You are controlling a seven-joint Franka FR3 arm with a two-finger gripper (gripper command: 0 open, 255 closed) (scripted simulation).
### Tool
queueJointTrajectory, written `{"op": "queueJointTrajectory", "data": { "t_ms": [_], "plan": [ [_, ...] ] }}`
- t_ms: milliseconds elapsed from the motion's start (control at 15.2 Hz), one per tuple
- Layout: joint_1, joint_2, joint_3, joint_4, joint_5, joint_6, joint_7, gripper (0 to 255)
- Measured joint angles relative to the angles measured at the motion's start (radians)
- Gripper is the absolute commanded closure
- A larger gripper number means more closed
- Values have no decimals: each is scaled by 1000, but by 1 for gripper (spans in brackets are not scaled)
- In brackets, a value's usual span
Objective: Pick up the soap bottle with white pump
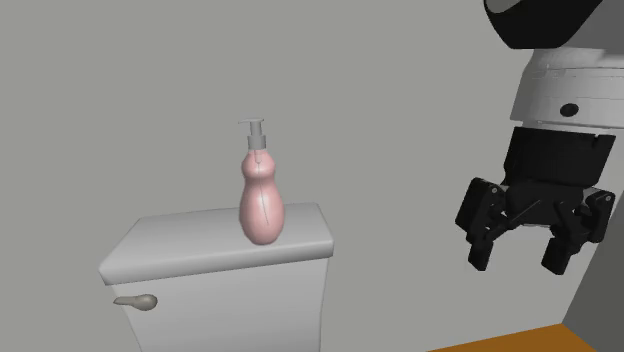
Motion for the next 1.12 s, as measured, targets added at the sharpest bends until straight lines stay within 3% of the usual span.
{"op": "queueJointTrajectory", "data": {
  "t_ms": [198, 792, 1122],
  "plan": [
    [11, 14, 19, 3, 17, 29, 18, 0],
    [86, 135, 170, 58, 115, 239, 161, 0],
    [111, 220, 251, 107, 134, 358, 237, 0]
  ]
}}
